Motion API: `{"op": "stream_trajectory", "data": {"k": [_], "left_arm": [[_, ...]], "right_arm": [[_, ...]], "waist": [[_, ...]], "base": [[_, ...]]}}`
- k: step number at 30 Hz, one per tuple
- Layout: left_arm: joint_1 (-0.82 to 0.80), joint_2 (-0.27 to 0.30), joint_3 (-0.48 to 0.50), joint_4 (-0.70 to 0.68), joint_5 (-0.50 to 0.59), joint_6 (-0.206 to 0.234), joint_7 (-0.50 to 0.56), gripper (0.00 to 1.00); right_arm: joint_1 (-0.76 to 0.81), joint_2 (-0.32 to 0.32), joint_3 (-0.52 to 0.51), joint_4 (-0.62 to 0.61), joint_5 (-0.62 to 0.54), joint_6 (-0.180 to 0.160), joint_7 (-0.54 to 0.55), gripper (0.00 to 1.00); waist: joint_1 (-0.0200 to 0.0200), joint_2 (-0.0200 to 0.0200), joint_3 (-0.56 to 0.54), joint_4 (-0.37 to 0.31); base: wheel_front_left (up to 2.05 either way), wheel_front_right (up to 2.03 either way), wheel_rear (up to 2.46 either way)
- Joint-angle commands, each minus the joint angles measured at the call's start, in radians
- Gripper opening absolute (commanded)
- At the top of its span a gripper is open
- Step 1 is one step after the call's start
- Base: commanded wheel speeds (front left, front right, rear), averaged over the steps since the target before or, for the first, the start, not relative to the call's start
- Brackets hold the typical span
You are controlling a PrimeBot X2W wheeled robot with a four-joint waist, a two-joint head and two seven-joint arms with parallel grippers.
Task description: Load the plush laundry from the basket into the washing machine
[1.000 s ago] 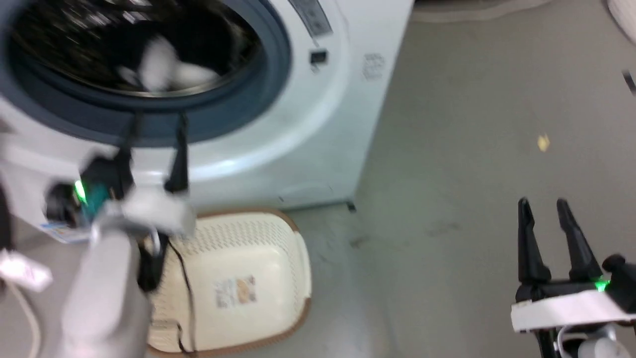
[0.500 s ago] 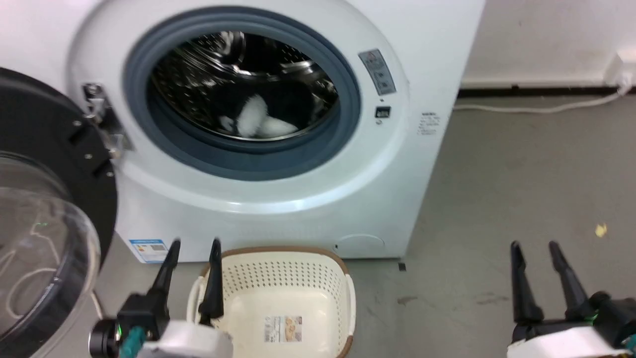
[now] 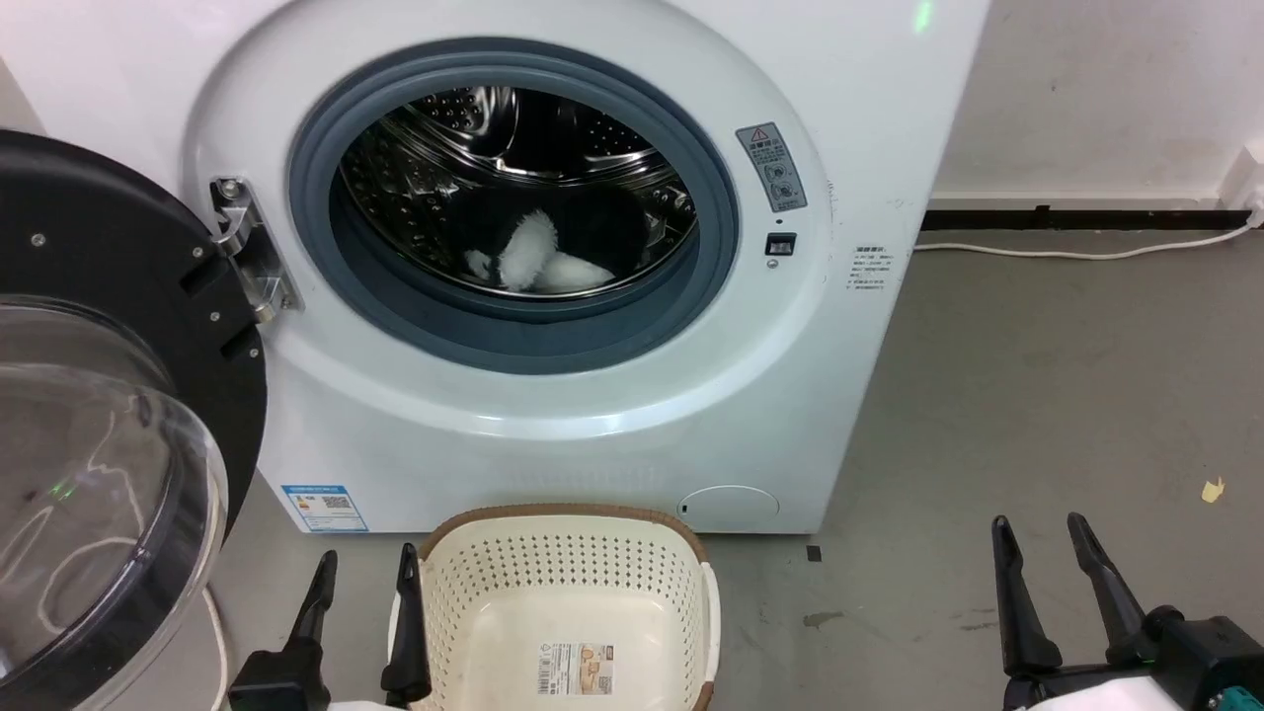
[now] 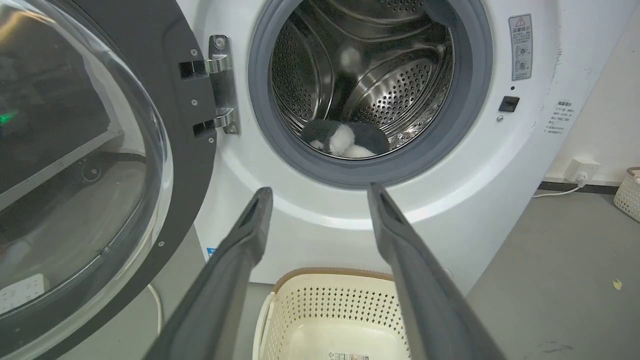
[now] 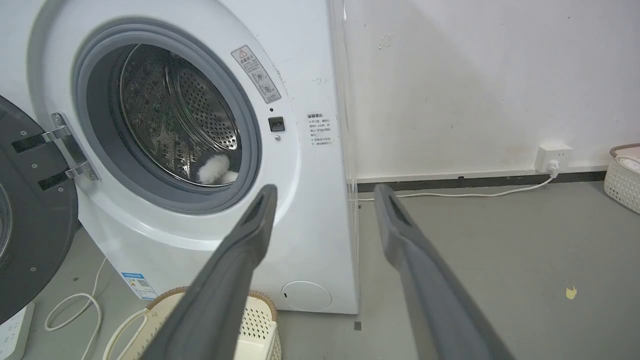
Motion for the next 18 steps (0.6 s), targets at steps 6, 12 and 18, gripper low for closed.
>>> {"op": "stream_trajectory", "data": {"k": [6, 12, 18], "left_arm": [[0.012, -0.002, 0.006, -0.001, -0.004, -0.005, -0.004, 1.0], [-0.001, -0.002, 0.006, 0.001, -0.018, -0.009, 0.002, 0.0], [-0.005, -0.002, 0.007, -0.004, -0.009, -0.01, 0.015, 0.0]], "right_arm": [[0.013, 0.0, 0.004, 0.006, 0.001, -0.001, -0.004, 1.0], [-0.001, 0.0, 0.006, 0.002, 0.006, 0.0, 0.001, 0.0], [-0.005, 0.0, 0.008, -0.001, -0.004, 0.0, 0.014, 0.0]], "waist": [[0.0, 0.0, -0.001, 0.01], [0.0001, 0.0, 0.0, 0.014], [0.0001, 0.0, 0.0, 0.016]], "base": [[0.0, 0.0, 0.0], [0.0, 0.0, 0.0], [0.0, 0.0, 0.0]]}}
